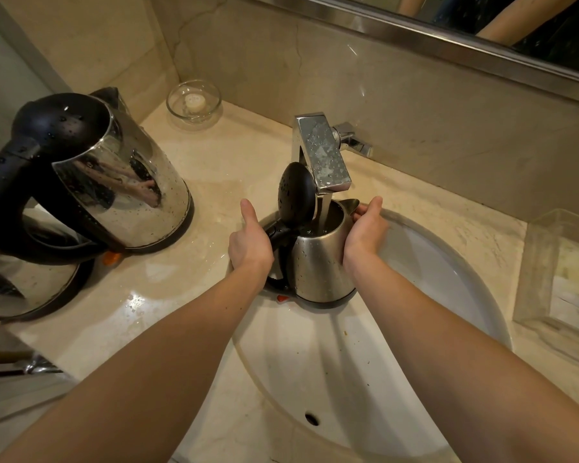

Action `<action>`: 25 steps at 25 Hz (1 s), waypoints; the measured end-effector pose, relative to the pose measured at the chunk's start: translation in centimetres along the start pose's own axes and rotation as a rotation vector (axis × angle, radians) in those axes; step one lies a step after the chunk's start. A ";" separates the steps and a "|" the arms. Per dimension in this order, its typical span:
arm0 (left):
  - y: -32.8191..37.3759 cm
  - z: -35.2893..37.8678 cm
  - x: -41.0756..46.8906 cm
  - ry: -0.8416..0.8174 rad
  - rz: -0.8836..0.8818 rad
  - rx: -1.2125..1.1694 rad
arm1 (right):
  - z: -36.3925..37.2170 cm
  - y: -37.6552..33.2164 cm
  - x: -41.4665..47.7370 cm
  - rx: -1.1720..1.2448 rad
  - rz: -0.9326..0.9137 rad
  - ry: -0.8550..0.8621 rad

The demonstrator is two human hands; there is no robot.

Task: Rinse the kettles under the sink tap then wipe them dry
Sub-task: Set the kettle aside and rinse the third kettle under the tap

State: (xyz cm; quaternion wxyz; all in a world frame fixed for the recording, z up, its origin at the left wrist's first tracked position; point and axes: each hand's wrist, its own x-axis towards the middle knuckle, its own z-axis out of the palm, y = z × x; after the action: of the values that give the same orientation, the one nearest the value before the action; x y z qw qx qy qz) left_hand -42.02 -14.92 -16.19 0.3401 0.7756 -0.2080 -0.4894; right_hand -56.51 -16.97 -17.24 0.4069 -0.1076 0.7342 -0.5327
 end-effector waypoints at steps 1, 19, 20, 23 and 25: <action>0.0 0.0 0.0 -0.001 -0.004 -0.001 | 0.0 0.0 0.0 0.000 -0.001 -0.003; 0.3 -0.1 -0.5 -0.021 0.003 -0.023 | -0.3 -0.5 -0.6 -0.019 -0.014 -0.011; 0.2 -0.1 -0.5 -0.025 0.002 -0.024 | -0.3 -0.4 -0.6 -0.023 -0.011 -0.008; 0.1 0.0 -0.5 -0.022 0.007 -0.014 | -0.4 -0.5 -0.6 -0.033 -0.015 -0.010; 0.1 -0.1 -0.5 -0.021 0.002 -0.010 | -0.3 -0.6 -0.7 -0.034 -0.010 -0.009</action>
State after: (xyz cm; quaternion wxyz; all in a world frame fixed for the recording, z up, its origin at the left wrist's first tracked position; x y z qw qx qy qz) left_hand -42.17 -14.69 -15.80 0.3422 0.7684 -0.2099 -0.4984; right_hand -56.49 -16.57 -16.39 0.4056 -0.1203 0.7408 -0.5217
